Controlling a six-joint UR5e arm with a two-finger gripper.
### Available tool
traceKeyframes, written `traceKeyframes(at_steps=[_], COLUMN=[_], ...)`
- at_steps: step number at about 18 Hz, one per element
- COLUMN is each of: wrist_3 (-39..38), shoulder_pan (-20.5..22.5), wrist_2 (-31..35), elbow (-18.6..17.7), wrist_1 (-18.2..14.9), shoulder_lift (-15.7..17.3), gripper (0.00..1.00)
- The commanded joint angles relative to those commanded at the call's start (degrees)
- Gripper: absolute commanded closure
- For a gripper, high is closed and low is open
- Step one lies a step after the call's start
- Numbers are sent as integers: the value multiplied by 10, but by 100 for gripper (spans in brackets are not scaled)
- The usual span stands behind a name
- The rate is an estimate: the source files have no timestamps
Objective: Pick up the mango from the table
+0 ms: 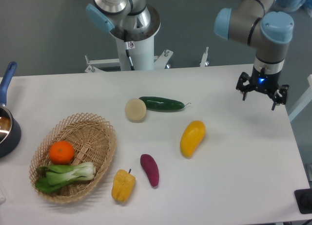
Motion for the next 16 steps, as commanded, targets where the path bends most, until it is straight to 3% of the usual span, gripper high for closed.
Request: traceKeyframes(at_steps=[11,16], wrist_3=[-12,-82], shoulder_pan=[-4,-10], wrist_2=[11,10], elbow=[-15,-27], wrist_1=[-1,2], shoulder_lift=[-8,-9], gripper=[0,0])
